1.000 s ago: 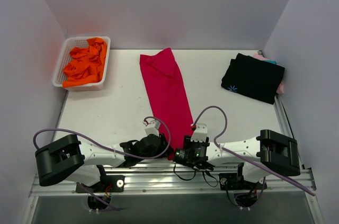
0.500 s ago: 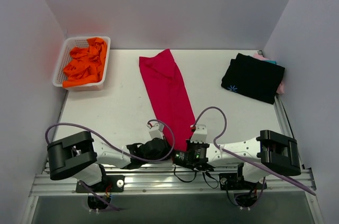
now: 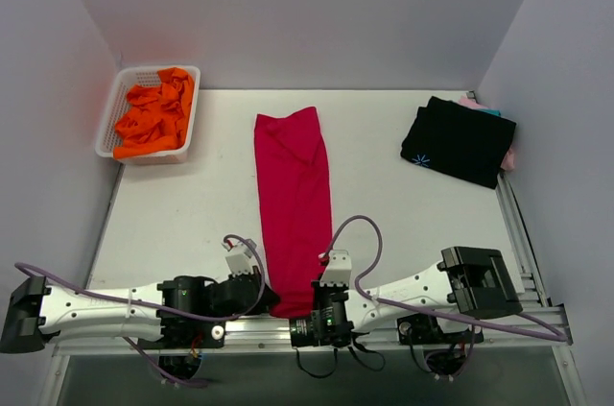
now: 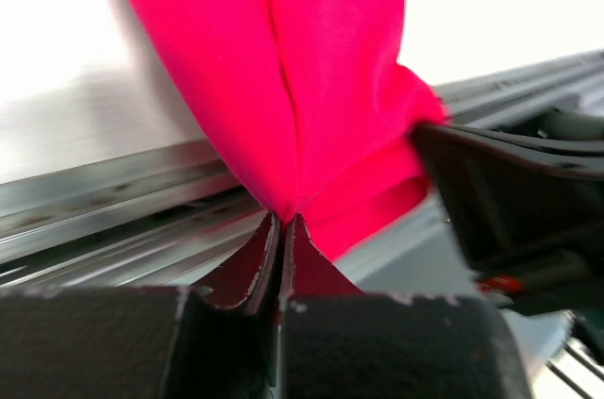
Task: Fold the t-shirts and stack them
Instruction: Rotate the tshirt 90 degrees, then grab the bottom of the folded rectangular tshirt with both arms, then fold the folded rectangular tshirt in 1/3 of the way
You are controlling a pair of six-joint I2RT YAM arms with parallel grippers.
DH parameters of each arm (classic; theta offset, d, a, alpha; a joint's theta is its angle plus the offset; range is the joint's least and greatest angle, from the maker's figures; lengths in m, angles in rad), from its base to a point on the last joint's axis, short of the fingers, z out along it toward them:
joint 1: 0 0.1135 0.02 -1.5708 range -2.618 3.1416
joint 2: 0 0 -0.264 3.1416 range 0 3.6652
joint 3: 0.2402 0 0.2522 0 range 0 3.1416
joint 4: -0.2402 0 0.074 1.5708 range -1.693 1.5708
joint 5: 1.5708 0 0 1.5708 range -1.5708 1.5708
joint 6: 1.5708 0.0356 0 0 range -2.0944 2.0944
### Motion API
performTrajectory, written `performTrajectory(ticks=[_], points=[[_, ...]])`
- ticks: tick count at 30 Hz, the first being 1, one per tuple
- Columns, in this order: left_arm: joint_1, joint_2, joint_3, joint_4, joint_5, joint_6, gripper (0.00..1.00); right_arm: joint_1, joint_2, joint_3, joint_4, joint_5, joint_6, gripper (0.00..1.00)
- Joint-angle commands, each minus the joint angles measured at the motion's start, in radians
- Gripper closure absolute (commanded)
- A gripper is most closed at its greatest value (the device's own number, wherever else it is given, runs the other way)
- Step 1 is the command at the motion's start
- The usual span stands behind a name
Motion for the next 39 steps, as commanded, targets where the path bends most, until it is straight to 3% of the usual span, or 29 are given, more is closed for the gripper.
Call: performTrajectory(ticks=[1,6,10,11,15,18,24,33,35,36,37,39], points=[[-0.002,-0.024,0.063,-0.270,-0.113,-0.030,0.98,-0.011,-0.040,0.040,-0.161,0.124,0.052,1.00],[0.000,0.014,0.200,-0.376,-0.240,0.001,0.98,-0.090,-0.130,0.074,-0.139,0.188,-0.079,1.00],[0.027,0.042,0.269,-0.353,-0.305,0.062,0.98,-0.205,-0.215,0.079,-0.045,0.223,-0.245,1.00],[0.076,0.050,0.272,-0.315,-0.308,0.085,0.98,-0.234,-0.245,0.069,-0.017,0.223,-0.286,1.00],[0.317,0.097,0.244,-0.080,-0.176,0.339,0.98,-0.362,-0.290,0.057,0.106,0.199,-0.471,1.00],[0.461,0.186,0.232,0.069,-0.084,0.438,0.98,-0.455,-0.287,0.052,0.228,0.162,-0.590,1.00],[0.589,0.344,0.310,0.189,-0.067,0.539,0.98,-0.598,-0.206,0.071,0.368,0.073,-0.744,1.00],[0.796,0.631,0.378,0.420,0.094,0.598,0.96,-0.756,0.018,0.161,0.551,-0.056,-0.879,1.00],[0.871,0.744,0.414,0.488,0.111,0.599,0.42,-0.810,0.105,0.228,0.585,-0.071,-0.897,0.77],[0.901,0.784,0.431,0.512,0.159,0.611,0.15,-0.829,0.131,0.267,0.569,-0.062,-0.894,0.55],[0.932,0.865,0.456,0.547,0.181,0.613,0.04,-0.859,0.180,0.304,0.545,-0.044,-0.900,0.21],[1.014,0.927,0.548,0.560,0.230,0.621,0.06,-0.889,0.219,0.438,0.501,0.002,-0.914,0.01]])
